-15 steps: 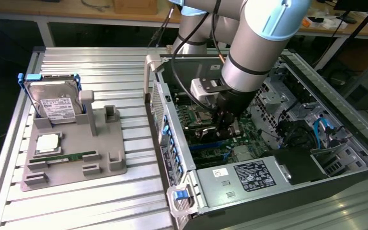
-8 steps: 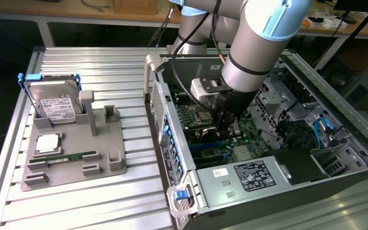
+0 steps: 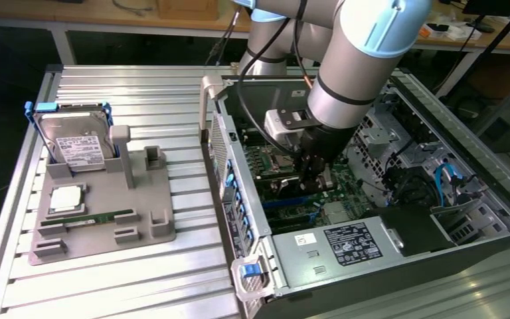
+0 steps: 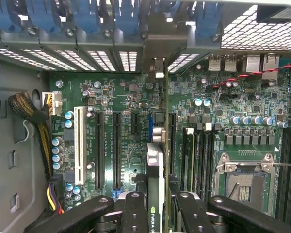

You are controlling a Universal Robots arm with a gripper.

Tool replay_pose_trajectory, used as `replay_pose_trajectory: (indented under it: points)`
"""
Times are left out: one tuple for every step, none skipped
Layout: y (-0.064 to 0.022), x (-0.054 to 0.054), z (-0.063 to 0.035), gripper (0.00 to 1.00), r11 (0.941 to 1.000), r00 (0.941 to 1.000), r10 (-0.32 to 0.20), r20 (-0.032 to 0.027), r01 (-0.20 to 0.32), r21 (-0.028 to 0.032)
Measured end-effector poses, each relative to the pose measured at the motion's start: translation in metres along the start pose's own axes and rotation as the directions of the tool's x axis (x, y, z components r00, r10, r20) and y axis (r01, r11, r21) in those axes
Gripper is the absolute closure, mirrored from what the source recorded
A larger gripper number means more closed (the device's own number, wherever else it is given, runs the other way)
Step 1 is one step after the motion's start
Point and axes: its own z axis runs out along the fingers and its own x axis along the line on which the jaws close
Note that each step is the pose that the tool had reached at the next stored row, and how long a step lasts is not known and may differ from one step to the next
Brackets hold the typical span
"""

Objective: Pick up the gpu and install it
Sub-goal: 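Insert the gpu into the slot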

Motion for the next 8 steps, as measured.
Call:
replay_pose_trajectory:
  points:
    - [0.0000,0.0000,0.0001,0.73,1.0000,1.0000,0.005,-0.0001,-0.005,0.0003]
    - [-0.0001,0.0000,0.0002,0.73,0.9999,0.9999,0.011,-0.0001,-0.011,0.0006]
    - [0.0000,0.0000,0.0002,0.73,0.9999,0.9999,0.015,-0.0002,-0.015,0.0008]
    - [0.0000,0.0000,0.0002,0.73,0.9999,0.9999,0.017,-0.0003,-0.017,0.0008]
    - [0.0000,0.0000,0.0002,0.73,0.9999,0.9999,0.017,-0.0003,-0.017,0.0009]
    - [0.0000,0.0000,0.0002,0.73,0.9999,0.9999,0.017,-0.0003,-0.017,0.0009]
    - [0.0000,0.0000,0.0002,0.73,0.9999,0.9999,0.017,-0.0002,-0.017,0.0009]
    - [0.0000,0.0000,0.0002,0.73,0.9999,0.9999,0.017,-0.0003,-0.017,0.0009]
